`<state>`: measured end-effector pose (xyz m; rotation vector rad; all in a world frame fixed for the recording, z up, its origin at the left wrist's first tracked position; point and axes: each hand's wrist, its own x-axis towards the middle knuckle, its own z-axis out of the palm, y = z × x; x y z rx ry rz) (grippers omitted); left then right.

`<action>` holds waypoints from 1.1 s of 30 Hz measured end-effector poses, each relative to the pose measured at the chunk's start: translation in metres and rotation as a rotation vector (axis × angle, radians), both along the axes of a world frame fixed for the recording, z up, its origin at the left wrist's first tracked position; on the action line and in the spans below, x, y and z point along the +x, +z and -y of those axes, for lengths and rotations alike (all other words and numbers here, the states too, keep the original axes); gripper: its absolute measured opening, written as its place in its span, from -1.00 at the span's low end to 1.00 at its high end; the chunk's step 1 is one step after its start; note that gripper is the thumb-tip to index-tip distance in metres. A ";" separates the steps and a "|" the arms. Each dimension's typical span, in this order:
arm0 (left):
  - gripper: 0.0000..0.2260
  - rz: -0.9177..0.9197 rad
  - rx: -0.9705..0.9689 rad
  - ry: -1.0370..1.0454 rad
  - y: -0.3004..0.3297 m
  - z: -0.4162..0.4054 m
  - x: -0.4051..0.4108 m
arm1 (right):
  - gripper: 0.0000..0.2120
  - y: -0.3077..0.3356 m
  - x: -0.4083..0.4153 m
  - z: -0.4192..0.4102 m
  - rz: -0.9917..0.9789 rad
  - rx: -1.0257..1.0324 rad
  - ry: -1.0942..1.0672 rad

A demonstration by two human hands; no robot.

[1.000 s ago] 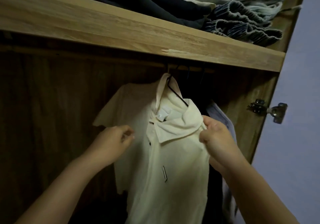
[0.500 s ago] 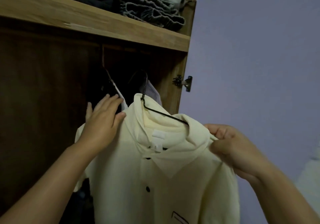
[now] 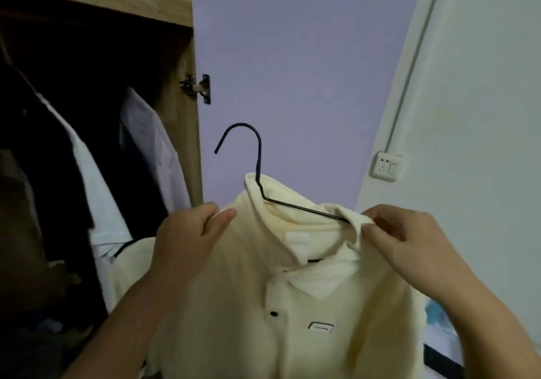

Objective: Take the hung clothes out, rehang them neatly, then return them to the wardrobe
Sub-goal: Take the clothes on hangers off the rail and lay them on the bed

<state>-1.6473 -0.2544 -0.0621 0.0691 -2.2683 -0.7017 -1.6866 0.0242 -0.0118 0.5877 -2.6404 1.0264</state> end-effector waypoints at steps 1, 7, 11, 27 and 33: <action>-0.54 -0.005 -0.001 -0.024 -0.002 -0.010 -0.003 | -0.85 -0.007 0.003 -0.005 -0.010 -0.010 -0.066; -0.58 0.053 0.005 -0.216 -0.018 -0.054 -0.013 | -0.81 -0.049 0.037 -0.040 -0.024 -0.093 -0.388; -0.57 0.080 -0.010 -0.382 -0.032 -0.080 -0.009 | -0.80 -0.069 0.081 -0.062 -0.034 -0.075 -0.573; -0.66 0.251 -0.014 -1.142 -0.056 -0.290 0.068 | -0.79 -0.099 0.320 -0.170 -0.081 -0.082 -1.338; -0.64 0.263 -0.047 -1.404 -0.058 -0.389 0.132 | -0.80 -0.100 0.416 -0.214 -0.085 -0.081 -1.555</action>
